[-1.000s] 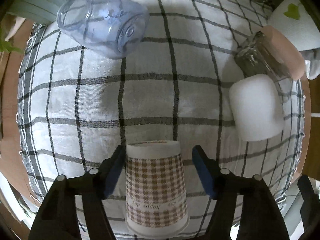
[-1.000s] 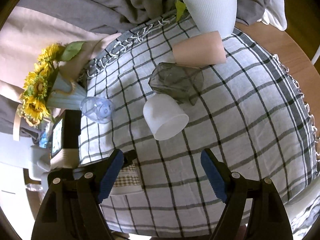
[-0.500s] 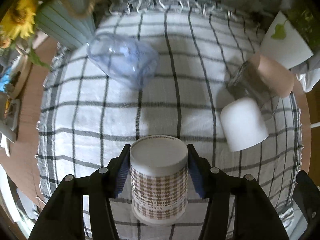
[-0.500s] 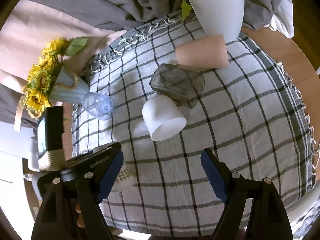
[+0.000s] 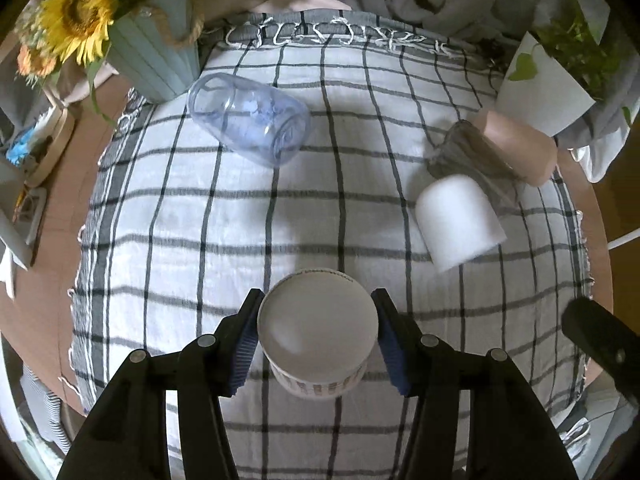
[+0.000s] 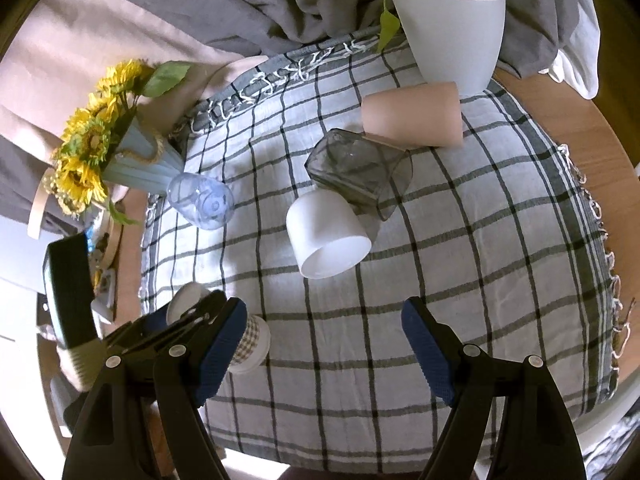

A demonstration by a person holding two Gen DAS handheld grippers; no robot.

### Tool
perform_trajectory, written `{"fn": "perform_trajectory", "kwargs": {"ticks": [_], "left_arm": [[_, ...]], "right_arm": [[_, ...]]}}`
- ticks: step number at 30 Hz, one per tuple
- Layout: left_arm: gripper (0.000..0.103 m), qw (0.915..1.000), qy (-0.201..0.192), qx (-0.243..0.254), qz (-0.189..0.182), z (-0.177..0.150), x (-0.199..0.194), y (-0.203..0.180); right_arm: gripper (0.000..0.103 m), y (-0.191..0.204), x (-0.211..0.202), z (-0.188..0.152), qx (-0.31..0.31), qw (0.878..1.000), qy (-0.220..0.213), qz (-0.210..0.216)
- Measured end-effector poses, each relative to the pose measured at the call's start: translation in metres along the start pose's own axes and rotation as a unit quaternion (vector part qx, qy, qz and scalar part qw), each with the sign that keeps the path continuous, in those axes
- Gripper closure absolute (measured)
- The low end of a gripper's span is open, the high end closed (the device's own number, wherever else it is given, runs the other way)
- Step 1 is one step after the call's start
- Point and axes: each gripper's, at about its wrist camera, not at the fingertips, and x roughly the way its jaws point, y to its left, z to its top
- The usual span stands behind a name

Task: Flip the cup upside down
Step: 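Rotate the held cup with the left tool so its rim faces down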

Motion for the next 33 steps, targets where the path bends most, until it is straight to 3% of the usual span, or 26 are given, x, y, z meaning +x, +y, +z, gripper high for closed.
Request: {"fn": "perform_trajectory", "kwargs": {"ticks": [17, 26, 29, 33], "left_arm": [[0.048, 0.9999, 0.004, 0.011, -0.005, -0.005, 0.005, -0.001], [0.024, 0.9999, -0.003, 0.015, -0.006, -0.004, -0.002, 0.002], [0.022, 0.9997, -0.015, 0.015, -0.010, -0.006, -0.014, 0.004], [0.011, 0.9988, -0.045, 0.015, -0.010, -0.011, -0.038, 0.008]], "right_arm": [[0.023, 0.000, 0.001, -0.004, 0.000, 1.000, 0.001, -0.022], [0.020, 0.002, -0.005, -0.005, 0.006, 0.999, -0.006, -0.042], [0.018, 0.006, -0.014, -0.008, 0.005, 0.999, -0.015, -0.046], [0.013, 0.013, -0.035, -0.015, -0.004, 0.998, -0.044, -0.052]]}}
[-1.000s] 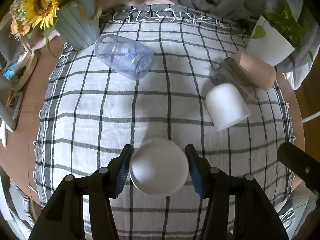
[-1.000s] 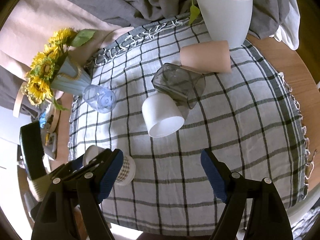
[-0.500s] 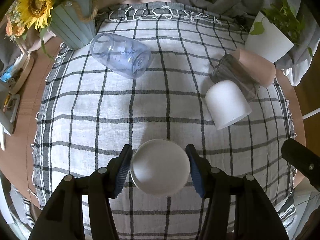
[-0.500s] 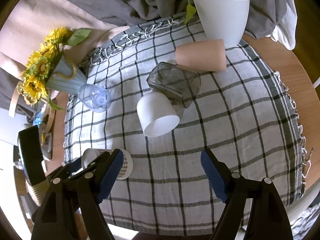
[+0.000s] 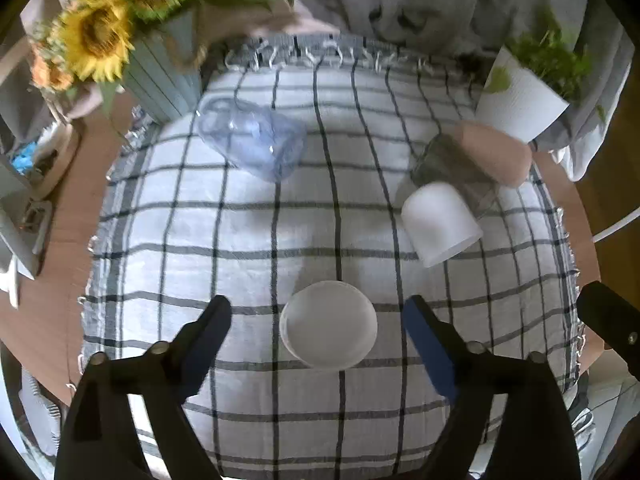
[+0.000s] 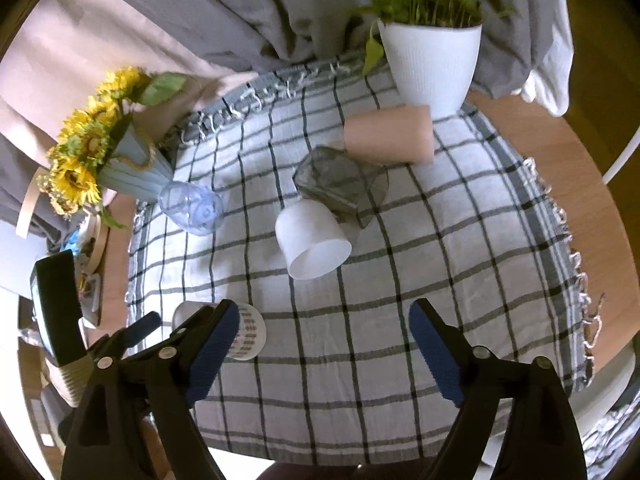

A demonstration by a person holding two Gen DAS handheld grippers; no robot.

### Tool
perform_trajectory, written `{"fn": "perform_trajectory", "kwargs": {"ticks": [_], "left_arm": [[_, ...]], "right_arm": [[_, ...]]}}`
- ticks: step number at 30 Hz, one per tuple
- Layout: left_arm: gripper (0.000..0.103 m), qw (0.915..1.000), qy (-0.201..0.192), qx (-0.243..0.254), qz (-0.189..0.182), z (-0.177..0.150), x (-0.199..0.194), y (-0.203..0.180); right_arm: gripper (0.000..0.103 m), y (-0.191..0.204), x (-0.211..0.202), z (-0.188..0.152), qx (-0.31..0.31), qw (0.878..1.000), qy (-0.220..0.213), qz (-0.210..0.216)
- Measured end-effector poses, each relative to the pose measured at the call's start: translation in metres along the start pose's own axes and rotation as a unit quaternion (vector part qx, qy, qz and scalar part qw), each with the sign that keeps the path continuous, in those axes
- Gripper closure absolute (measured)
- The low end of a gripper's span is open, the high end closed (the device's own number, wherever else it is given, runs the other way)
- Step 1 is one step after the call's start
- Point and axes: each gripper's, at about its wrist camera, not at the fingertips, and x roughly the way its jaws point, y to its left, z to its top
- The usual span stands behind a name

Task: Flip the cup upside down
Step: 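Rotate the held cup with the left tool so its rim faces down, then lower the cup rim-first onto the cloth and open the left tool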

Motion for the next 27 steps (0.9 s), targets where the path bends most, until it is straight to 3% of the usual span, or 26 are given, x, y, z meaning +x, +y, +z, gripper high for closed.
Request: {"fn": "perform_trajectory", "kwargs": {"ticks": [5, 10, 20, 27], "left_arm": [[0.002, 0.9990, -0.042, 0.003, 0.014, -0.008, -0.034, 0.005], [0.001, 0.9963, -0.080, -0.007, 0.028, -0.021, -0.065, 0.019], [0.000, 0.9800, -0.184, -0.023, 0.073, -0.054, -0.124, 0.053], [0.000, 0.9737, -0.216, 0.002, 0.073, -0.074, -0.142, 0.060]], "right_arm": [[0.012, 0.004, -0.024, -0.008, -0.003, 1.000, -0.026, -0.004], [0.009, 0.016, -0.050, -0.018, -0.015, 0.998, -0.061, -0.011], [0.007, 0.047, -0.090, -0.047, -0.043, 0.986, -0.151, -0.047], [0.006, 0.065, -0.099, -0.067, -0.062, 0.981, -0.179, -0.047]]}}
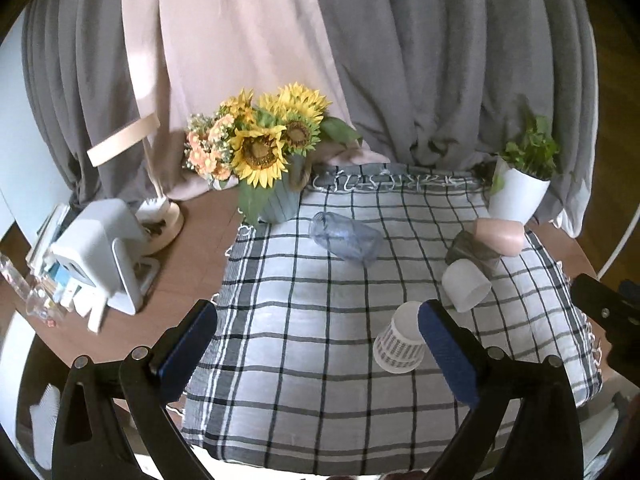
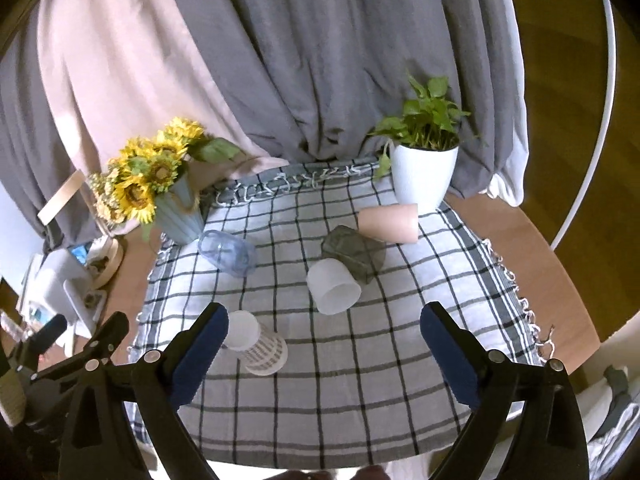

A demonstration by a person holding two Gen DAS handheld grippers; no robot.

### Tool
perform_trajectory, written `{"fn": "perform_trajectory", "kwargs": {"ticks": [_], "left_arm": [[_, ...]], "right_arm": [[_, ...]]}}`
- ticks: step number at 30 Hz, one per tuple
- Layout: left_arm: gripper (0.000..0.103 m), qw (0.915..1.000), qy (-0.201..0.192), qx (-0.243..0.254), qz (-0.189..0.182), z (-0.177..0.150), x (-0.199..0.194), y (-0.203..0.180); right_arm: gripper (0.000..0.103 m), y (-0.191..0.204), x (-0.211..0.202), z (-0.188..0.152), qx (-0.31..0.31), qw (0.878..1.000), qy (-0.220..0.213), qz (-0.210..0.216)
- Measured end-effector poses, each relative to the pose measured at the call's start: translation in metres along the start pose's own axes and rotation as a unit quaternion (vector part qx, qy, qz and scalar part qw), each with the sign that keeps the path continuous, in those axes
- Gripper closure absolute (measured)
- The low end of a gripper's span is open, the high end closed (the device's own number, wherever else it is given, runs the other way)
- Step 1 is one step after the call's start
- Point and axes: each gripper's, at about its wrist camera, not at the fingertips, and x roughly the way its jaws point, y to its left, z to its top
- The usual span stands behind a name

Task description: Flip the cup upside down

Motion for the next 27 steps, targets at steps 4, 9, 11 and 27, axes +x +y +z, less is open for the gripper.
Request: {"fn": "perform_trajectory", "kwargs": {"ticks": [4, 9, 11, 27], "left_arm": [[0.000, 0.9999, -0.011, 0.000, -0.007, -0.002, -0.007, 0.005], [0.000, 0.9996, -0.022, -0.015, -0.009, -0.001, -0.013, 0.015], [0.000, 0.9996, -0.022, -0.015, -0.013, -0.002, -0.014, 0.016], [0.000, 0.9994, -0.026, -0.013, -0.018, -0.002, -0.016, 0.021]], "right_arm": [[0.005, 0.010, -0.004, -0.008, -0.007, 1.000, 0.001, 0.001], [0.003, 0.018, -0.009, -0.013, -0.011, 1.000, -0.003, 0.002], [0.003, 0.017, -0.011, -0.015, -0.006, 1.000, -0.004, 0.005], [0.003, 0.026, -0.014, -0.017, -0.006, 1.000, -0.012, 0.007]]}}
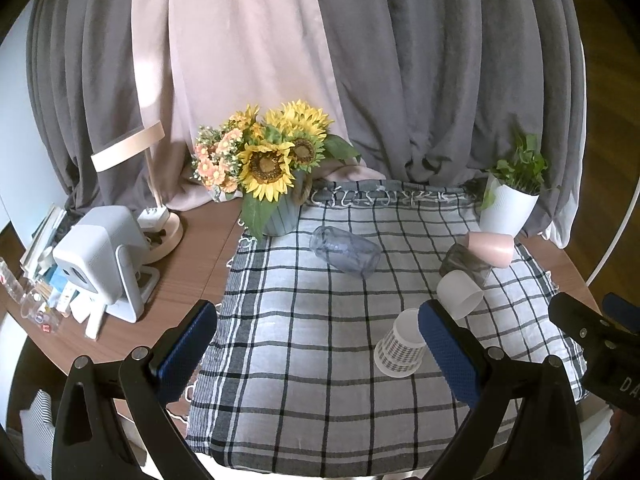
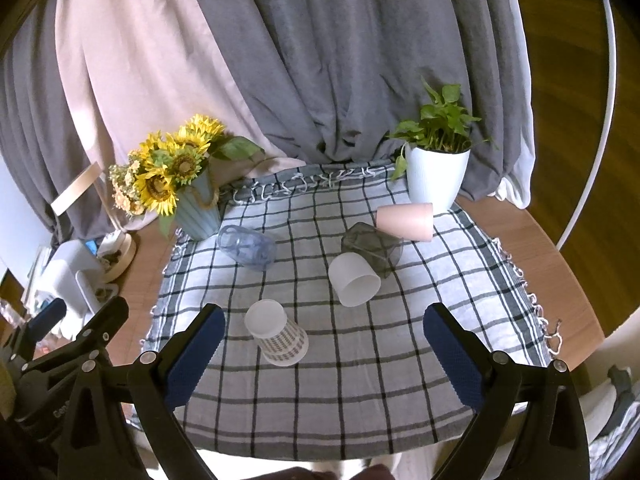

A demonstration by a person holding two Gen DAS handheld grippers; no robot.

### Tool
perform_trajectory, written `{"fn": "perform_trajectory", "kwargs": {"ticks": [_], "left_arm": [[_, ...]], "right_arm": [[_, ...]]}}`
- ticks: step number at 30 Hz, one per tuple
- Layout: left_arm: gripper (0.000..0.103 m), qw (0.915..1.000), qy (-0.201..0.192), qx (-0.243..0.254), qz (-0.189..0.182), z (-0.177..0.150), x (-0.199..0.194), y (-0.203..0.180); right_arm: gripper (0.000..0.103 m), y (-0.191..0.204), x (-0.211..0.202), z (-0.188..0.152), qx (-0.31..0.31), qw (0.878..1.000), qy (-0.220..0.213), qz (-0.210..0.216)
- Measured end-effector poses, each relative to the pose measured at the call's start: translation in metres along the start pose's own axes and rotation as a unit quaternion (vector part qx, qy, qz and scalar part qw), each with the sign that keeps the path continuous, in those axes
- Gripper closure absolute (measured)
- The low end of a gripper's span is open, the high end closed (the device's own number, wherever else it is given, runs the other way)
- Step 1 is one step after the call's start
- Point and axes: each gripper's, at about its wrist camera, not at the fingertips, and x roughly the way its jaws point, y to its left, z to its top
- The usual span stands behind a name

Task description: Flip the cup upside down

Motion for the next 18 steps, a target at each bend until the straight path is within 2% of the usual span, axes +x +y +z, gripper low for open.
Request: {"fn": "perform_trajectory", "kwargs": {"ticks": [18], "left_arm": [[0.000, 1.0000, 0.001, -0.001, -0.002, 0.0013, -0.0006, 0.0035]], "right_arm": [[0.003, 0.0041, 0.0012, 0.0016, -0.002, 1.000, 0.001, -0.001]]}}
